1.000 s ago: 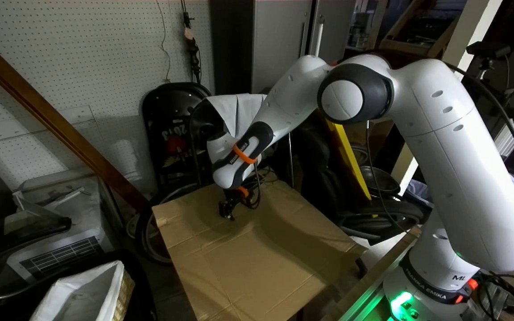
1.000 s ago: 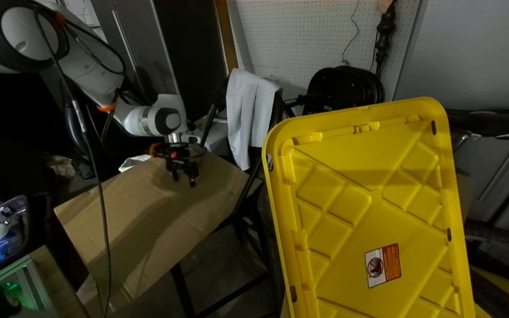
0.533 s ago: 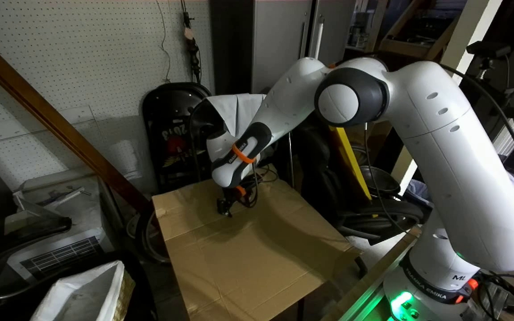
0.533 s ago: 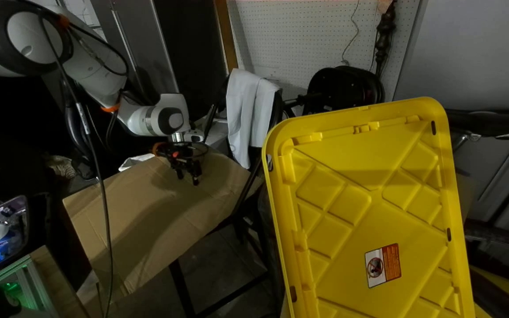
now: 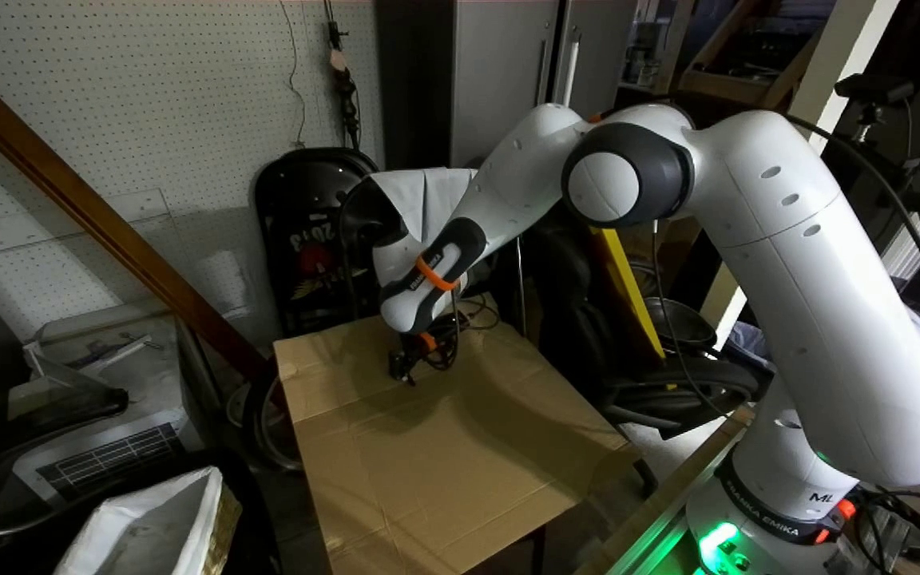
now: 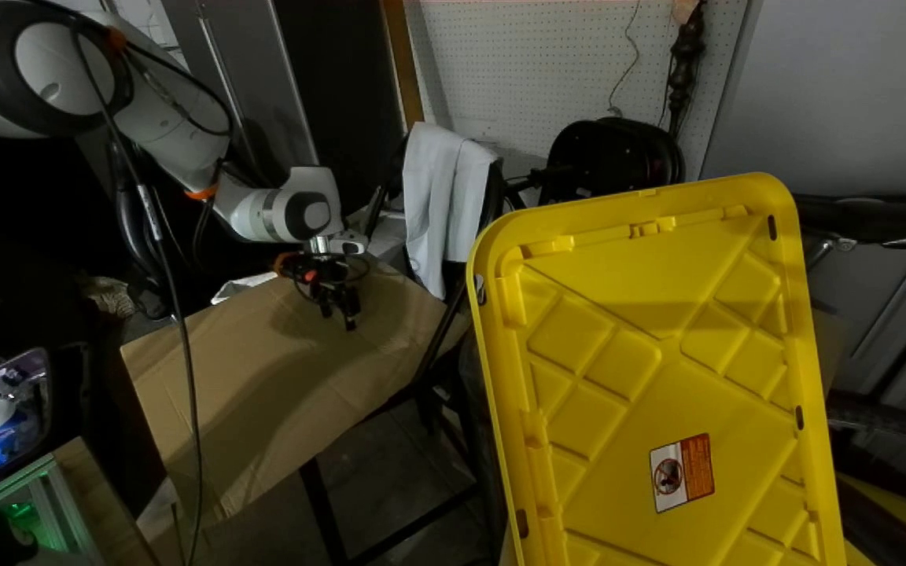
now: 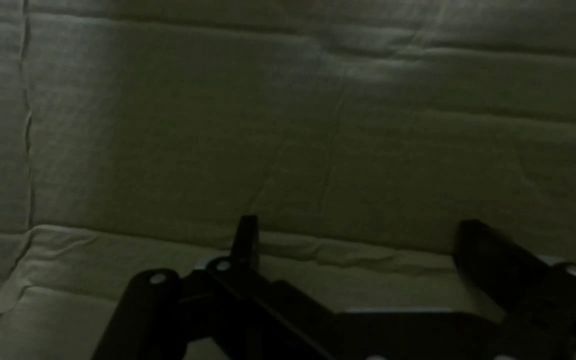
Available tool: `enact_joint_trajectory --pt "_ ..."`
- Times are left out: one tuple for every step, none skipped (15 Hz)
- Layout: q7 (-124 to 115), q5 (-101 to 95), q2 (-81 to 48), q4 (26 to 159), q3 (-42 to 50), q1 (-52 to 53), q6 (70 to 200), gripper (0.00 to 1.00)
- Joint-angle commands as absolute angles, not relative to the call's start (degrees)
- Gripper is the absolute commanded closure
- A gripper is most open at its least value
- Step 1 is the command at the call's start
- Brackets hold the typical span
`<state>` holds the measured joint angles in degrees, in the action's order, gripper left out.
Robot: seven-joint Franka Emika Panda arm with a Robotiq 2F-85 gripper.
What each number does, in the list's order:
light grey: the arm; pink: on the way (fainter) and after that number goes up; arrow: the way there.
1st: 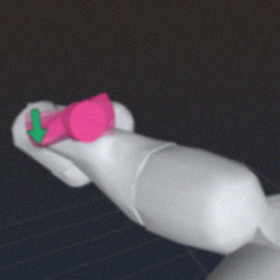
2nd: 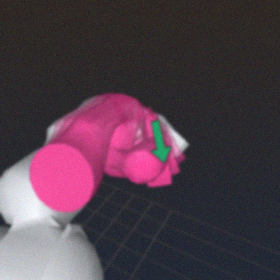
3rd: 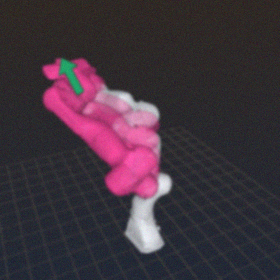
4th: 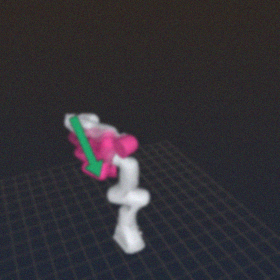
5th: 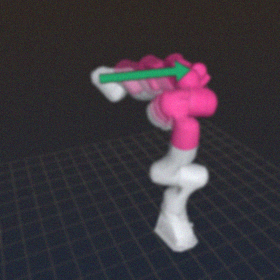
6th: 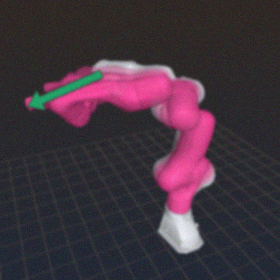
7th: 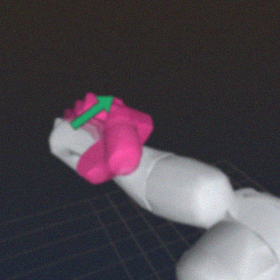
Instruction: Push the the cardboard on the chair upwards
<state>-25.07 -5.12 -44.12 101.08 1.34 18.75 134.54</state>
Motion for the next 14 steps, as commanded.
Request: enact_joint_trajectory --pt "-27.4 -4.3 -44.9 102.4 3.7 16.8 136.7 0.00" --pt "-27.0 -4.1 -45.2 102.0 3.5 16.6 136.3 0.00" --pt "-26.5 -4.0 -45.3 101.8 3.4 16.5 136.0 0.00" --pt "-25.5 -3.9 -45.5 101.3 2.7 16.3 135.4 0.00" --pt "-24.8 -4.0 -45.6 101.1 2.3 16.4 134.7 0.00" --pt "-24.9 -4.2 -45.5 101.0 2.3 16.7 134.2 0.00" --pt "-24.8 -4.4 -45.2 101.3 2.3 17.0 134.2 0.00" --pt "-25.2 -4.6 -45.0 101.5 2.4 17.4 134.3 0.00" --pt "-25.4 -4.9 -44.4 102.1 2.6 17.7 134.3 0.00" --pt "-25.7 -5.2 -44.0 102.5 2.8 17.9 134.1 0.00" --pt "-25.7 -5.4 -43.4 103.1 2.9 18.0 134.1 0.00" --pt "-25.3 -5.4 -42.7 103.8 2.7 17.9 134.4 0.00" --pt "-25.6 -5.5 -41.9 104.6 2.9 18.0 134.7 0.00" --pt "-25.7 -5.6 -41.1 105.4 2.8 18.2 135.0 0.00"
